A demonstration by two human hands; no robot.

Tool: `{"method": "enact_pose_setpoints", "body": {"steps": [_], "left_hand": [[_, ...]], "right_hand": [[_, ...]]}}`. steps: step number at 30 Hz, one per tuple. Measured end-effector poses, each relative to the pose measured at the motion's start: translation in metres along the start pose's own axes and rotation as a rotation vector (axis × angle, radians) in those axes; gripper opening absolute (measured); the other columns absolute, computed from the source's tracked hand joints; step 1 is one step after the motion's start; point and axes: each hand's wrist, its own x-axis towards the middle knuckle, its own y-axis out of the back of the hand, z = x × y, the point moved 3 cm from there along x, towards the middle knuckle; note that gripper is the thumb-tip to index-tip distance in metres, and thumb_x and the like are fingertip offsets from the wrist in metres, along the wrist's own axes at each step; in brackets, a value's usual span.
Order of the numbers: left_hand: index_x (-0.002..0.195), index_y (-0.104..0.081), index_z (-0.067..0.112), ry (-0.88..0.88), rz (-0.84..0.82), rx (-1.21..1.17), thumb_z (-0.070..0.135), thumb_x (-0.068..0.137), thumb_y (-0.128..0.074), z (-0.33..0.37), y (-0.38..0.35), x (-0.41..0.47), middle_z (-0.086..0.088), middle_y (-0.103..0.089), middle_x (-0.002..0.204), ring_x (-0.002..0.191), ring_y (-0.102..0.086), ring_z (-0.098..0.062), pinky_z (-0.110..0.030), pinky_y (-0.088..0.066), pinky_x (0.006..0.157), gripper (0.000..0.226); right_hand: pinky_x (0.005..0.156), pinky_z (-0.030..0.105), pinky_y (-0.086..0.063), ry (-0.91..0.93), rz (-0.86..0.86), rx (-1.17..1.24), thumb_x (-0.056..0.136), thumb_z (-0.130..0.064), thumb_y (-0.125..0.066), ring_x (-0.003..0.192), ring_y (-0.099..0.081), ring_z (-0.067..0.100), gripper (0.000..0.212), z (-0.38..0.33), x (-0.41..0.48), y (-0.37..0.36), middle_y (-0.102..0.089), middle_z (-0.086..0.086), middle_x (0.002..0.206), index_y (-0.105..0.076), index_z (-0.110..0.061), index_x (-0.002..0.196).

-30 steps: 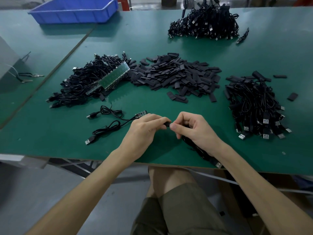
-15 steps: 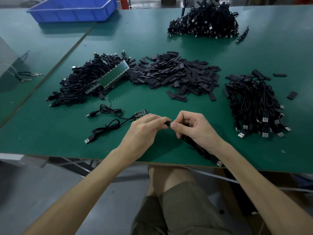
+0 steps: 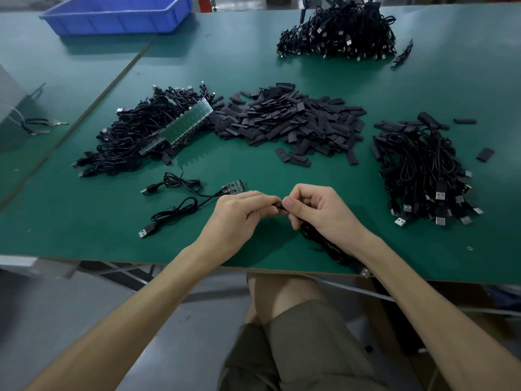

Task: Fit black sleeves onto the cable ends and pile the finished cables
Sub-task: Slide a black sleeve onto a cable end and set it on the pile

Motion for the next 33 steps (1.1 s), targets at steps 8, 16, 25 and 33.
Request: {"method": "enact_pose_setpoints", "body": {"steps": [8,16,25,33], "left_hand": [[0.103,-0.079,0.006,0.042,-0.032,-0.030,0.006,0.090,-0.074,-0.003,0.000,0.001,0.008,-0.073,0.090,0.077,-0.065,0.004,-0.024,-0.056,0.075,0.014],[0.103,-0.078,0.004,0.163,-0.102,-0.168,0.003,0.091,-0.072,-0.008,-0.002,0.001,0.000,-0.072,0.078,0.067,-0.063,-0.007,-0.020,-0.051,0.071,0.014],[0.103,-0.078,0.003,0.199,-0.167,-0.258,-0.002,0.092,-0.069,-0.010,-0.004,0.002,-0.004,-0.070,0.077,0.065,-0.061,-0.003,-0.018,-0.050,0.067,0.015],[0.111,-0.076,0.009,0.254,-0.118,-0.370,0.008,0.095,-0.068,-0.012,-0.004,0.001,-0.004,-0.073,0.084,0.063,-0.063,-0.011,-0.022,-0.053,0.067,0.018]], "right_hand": [[0.062,0.020,-0.043,0.009,0.013,-0.068,0.096,-0.036,-0.060,0.055,-0.052,0.008,0.029,0.000,0.001,-0.001,-0.061,-0.002,0.057,-0.058,-0.013,0.078],[0.063,0.023,-0.042,0.014,-0.002,-0.095,0.096,-0.036,-0.062,0.056,-0.052,0.010,0.029,0.000,0.001,-0.001,-0.062,-0.001,0.057,-0.057,-0.014,0.078],[0.063,0.024,-0.043,0.020,-0.009,-0.126,0.096,-0.038,-0.062,0.056,-0.053,0.011,0.030,0.000,0.000,-0.002,-0.063,-0.001,0.057,-0.059,-0.015,0.078],[0.066,0.016,-0.045,0.036,0.038,-0.030,0.096,-0.033,-0.062,0.058,-0.057,0.006,0.026,-0.001,0.000,-0.001,-0.064,-0.001,0.060,-0.061,-0.012,0.079]]}}
